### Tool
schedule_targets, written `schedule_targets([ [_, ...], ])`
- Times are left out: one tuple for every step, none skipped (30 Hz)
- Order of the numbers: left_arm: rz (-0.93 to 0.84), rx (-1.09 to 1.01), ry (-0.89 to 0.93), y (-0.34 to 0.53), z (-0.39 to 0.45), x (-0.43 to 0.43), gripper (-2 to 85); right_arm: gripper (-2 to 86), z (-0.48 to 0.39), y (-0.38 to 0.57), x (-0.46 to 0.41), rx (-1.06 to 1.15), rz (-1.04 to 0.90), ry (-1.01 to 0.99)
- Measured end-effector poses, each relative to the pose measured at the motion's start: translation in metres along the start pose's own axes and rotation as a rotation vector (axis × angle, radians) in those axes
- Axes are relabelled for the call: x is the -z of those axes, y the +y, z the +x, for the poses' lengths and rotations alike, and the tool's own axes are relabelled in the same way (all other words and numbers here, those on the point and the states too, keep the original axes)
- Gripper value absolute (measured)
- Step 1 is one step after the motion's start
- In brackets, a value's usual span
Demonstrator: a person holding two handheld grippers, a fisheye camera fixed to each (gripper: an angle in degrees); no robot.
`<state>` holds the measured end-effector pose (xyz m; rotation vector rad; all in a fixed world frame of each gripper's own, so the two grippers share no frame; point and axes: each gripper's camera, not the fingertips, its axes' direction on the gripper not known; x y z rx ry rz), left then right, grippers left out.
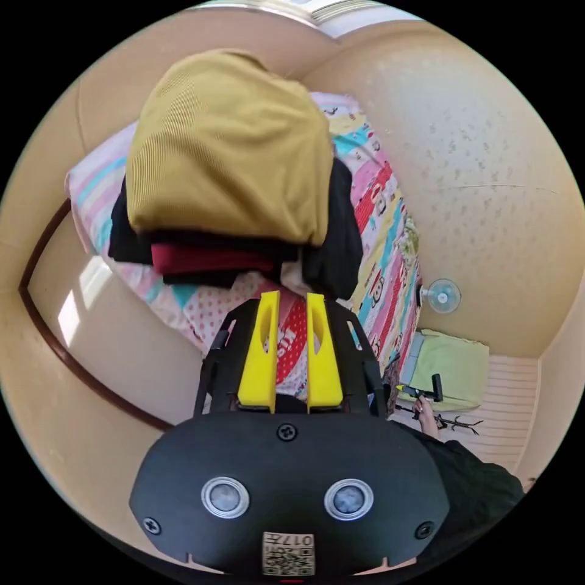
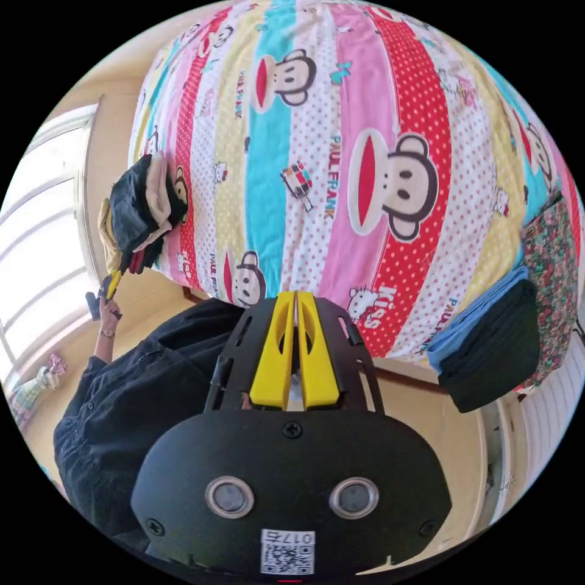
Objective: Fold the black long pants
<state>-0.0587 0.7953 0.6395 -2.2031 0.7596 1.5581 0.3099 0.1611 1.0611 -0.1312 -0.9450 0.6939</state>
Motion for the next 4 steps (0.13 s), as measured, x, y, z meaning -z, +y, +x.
schedule_targets([
  [0.081, -0.031, -0.017, -0.014, 0.008, 0.024, 9.1, 0.4, -0.038, 0.012, 0.016, 0.025, 0.128, 0.031],
  [0.148, -0.056, -0.045, -0.032, 0.016, 0.043, 11.2, 0.5, -0.072, 0.029, 0.029, 0.045, 0.253, -0.007],
  [0.174, -0.066, -0.055, -0.042, 0.019, 0.051, 12.2, 0.5, -0.087, 0.038, 0.033, 0.060, 0.310, -0.044],
  [0.206, -0.086, -0.056, -0.064, 0.024, 0.061, 14.0, 0.5, -0.113, 0.059, 0.039, 0.095, 0.411, -0.127],
])
